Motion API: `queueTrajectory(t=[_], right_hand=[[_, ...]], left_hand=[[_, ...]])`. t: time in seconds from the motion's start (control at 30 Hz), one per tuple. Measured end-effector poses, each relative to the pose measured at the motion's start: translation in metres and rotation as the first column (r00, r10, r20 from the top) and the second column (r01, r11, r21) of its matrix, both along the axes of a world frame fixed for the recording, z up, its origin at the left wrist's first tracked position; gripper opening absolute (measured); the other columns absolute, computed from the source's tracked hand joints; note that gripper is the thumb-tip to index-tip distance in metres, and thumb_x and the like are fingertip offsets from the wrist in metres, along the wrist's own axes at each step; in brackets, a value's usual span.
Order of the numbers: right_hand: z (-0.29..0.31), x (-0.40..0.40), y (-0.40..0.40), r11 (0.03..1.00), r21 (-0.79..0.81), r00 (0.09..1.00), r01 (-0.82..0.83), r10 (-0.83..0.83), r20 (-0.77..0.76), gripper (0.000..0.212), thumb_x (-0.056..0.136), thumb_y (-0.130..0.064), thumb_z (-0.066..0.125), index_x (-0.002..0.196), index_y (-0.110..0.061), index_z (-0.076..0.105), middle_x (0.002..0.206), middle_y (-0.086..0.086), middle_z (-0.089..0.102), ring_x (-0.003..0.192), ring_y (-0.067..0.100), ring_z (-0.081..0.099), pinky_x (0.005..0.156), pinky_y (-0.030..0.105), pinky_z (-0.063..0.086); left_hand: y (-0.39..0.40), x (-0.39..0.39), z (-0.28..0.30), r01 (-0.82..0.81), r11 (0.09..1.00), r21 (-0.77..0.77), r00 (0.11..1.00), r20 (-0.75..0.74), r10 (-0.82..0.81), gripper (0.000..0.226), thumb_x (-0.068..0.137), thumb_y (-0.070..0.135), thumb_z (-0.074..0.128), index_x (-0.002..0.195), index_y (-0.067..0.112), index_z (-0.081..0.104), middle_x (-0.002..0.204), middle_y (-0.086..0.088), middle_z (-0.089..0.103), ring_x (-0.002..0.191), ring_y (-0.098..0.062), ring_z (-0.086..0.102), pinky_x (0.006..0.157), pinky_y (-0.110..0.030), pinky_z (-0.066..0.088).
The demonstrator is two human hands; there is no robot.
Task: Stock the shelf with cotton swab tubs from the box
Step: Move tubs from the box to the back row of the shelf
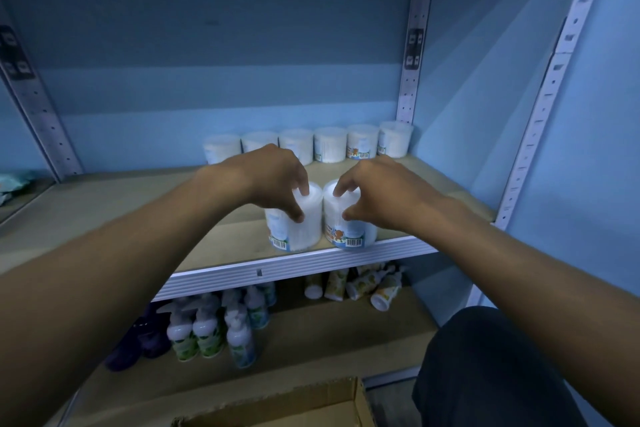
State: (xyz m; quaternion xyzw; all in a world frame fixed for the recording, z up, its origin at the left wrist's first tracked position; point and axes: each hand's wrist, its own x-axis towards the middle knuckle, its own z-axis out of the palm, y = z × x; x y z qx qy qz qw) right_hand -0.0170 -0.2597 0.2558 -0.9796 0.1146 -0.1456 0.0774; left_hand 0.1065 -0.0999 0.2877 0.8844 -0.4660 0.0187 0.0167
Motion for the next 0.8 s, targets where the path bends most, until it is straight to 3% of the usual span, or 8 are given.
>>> queueTrajectory(t=[0.13,0.4,0.8], right_hand=[[-0.012,0.0,0.002,1.0,-0.016,0.997,0.021,-0.02,0.08,0.037,0.081,-0.015,0.072,0.112,-0.035,0.072,0.117,0.001,0.066,0.106,0.022,0.061,0.084,0.036,0.053],[-0.015,0.003,-0.017,0.998,-0.02,0.993,0.064,-0.061,0.106,0.037,0.081,-0.014,0.074,0.112,-0.035,0.072,0.116,0.001,0.067,0.103,0.024,0.062,0.082,0.038,0.054],[-0.017,0.01,-0.099,0.984,0.034,0.979,0.173,-0.176,0.101,0.035,0.078,-0.01,0.073,0.101,-0.036,0.074,0.11,0.0,0.07,0.103,0.022,0.063,0.086,0.035,0.054]], left_hand=[[0.0,0.002,-0.009,-0.005,0.998,-0.065,1.0,-0.01,0.005,0.041,0.067,0.041,0.086,0.105,0.034,0.072,0.108,0.011,0.068,0.105,-0.011,0.057,0.092,-0.038,0.051],[-0.022,0.0,-0.011,0.01,0.996,-0.092,1.0,0.009,-0.009,0.043,0.07,0.042,0.084,0.11,0.03,0.073,0.111,0.009,0.071,0.106,-0.014,0.06,0.09,-0.036,0.052],[-0.119,0.012,-0.019,0.022,0.987,-0.159,1.0,-0.014,-0.025,0.042,0.069,0.042,0.084,0.108,0.029,0.073,0.11,0.004,0.069,0.103,-0.016,0.06,0.088,-0.034,0.053]])
